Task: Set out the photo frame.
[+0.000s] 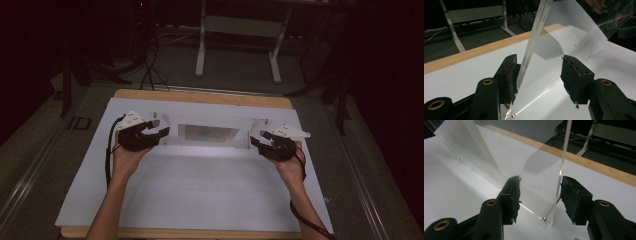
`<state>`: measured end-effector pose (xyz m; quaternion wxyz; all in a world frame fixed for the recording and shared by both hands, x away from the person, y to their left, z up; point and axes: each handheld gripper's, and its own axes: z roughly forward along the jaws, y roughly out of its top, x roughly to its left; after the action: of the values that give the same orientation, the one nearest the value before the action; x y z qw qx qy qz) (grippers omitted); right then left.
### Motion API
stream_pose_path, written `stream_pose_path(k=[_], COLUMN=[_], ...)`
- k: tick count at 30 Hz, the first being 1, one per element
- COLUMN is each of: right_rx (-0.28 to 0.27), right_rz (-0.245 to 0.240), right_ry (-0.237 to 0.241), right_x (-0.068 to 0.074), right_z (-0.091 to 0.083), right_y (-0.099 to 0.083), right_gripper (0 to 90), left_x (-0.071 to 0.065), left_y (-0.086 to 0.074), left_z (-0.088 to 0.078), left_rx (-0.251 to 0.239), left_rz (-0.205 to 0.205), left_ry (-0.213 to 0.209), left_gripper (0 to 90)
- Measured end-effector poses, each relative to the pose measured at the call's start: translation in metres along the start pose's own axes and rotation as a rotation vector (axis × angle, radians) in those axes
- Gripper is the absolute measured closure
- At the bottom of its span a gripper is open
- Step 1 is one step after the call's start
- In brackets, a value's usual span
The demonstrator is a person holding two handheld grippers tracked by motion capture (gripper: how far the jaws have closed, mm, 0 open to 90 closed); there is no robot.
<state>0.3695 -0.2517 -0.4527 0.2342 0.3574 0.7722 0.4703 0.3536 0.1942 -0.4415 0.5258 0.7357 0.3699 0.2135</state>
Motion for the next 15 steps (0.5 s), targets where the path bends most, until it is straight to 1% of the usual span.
stream_pose_path(k=[1,4,5,8,10,12,15], right_rx=[0.000,-0.004,-0.006,-0.006,-0.006,-0.006,-0.007], right_rz=[0.009,0.026,0.028,0.032,0.036,0.040,0.048], right_ry=[-0.004,0.013,0.012,0.015,0.015,0.014,0.010], right_x=[0.000,-0.001,-0.001,-0.001,-0.001,-0.002,-0.003], right_z=[0.002,0.004,0.004,0.004,0.004,0.004,0.006], right_y=[0.000,0.000,0.000,0.000,0.000,0.001,0.002], right_gripper=[51.2,53.8,53.8,53.7,53.7,53.7,53.7], left_x=[0.001,0.004,0.005,0.007,0.007,0.007,0.008], left_y=[0.000,-0.001,-0.001,-0.001,-0.002,-0.003,-0.005], left_z=[0.000,0.001,0.001,0.004,0.006,0.007,0.012], left_rx=[-0.002,-0.008,-0.013,-0.016,-0.017,-0.019,-0.031], left_rz=[0.002,0.004,0.005,0.022,0.035,0.036,0.032], left_ry=[-0.011,-0.027,-0.036,-0.078,-0.084,-0.086,-0.081], left_gripper=[46.9,44.6,43.8,39.5,37.4,35.5,35.2])
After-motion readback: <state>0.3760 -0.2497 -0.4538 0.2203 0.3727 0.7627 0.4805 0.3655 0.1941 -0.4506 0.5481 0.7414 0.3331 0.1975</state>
